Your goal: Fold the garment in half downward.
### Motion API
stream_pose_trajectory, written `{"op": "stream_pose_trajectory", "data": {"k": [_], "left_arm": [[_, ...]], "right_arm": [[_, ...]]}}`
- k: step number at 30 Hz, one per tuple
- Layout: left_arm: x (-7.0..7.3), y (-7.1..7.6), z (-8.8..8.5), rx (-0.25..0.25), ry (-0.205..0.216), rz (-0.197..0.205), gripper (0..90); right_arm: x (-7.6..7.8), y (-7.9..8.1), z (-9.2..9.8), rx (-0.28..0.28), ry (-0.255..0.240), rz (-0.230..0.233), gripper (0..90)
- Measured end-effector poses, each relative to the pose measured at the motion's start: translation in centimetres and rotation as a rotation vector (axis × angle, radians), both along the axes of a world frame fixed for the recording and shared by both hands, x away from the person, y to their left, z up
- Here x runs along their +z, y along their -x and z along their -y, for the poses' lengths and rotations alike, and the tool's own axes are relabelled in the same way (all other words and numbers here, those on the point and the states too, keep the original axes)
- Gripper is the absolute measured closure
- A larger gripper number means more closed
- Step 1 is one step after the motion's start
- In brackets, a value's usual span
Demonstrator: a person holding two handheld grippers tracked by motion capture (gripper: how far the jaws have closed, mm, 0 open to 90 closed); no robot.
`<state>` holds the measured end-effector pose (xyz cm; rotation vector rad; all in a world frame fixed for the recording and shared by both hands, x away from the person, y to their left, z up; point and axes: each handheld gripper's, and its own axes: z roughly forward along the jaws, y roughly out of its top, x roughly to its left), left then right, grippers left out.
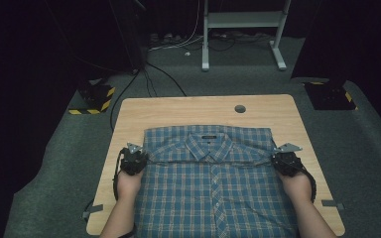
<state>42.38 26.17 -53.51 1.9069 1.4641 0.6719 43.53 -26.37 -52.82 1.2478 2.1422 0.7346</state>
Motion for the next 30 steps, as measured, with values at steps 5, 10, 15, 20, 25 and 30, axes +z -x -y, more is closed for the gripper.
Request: {"op": "stream_pose_trajectory", "data": {"k": [5,10,15,20,25,30], "left_arm": [[0.1,-1.2,0.3,0.015,-0.017,-0.002,82.9],[0.0,-1.9,0.1,0.035,0.01,0.004,82.9],[0.1,-2.3,0.0,0.06,0.047,-0.012,82.9],[0.9,-2.5,0.3,0.078,0.077,-0.033,84.0],[4.5,-1.9,-0.1,0.04,0.095,0.049,84.5],[8.2,-0.6,-0.2,-0.011,0.096,0.125,84.6]], "right_arm": [[0.1,-1.5,0.0,-0.021,-0.015,-0.008,82.7],[0.1,-2.7,-0.6,-0.033,0.02,0.0,82.8],[0.0,-3.3,-0.7,-0.045,0.008,0.011,82.6],[0.6,-3.4,-0.6,-0.038,0.004,-0.023,83.0],[4.2,-2.1,-0.7,0.002,-0.041,0.09,83.2],[8.8,-0.5,-1.1,0.059,-0.091,0.19,83.2]]}}
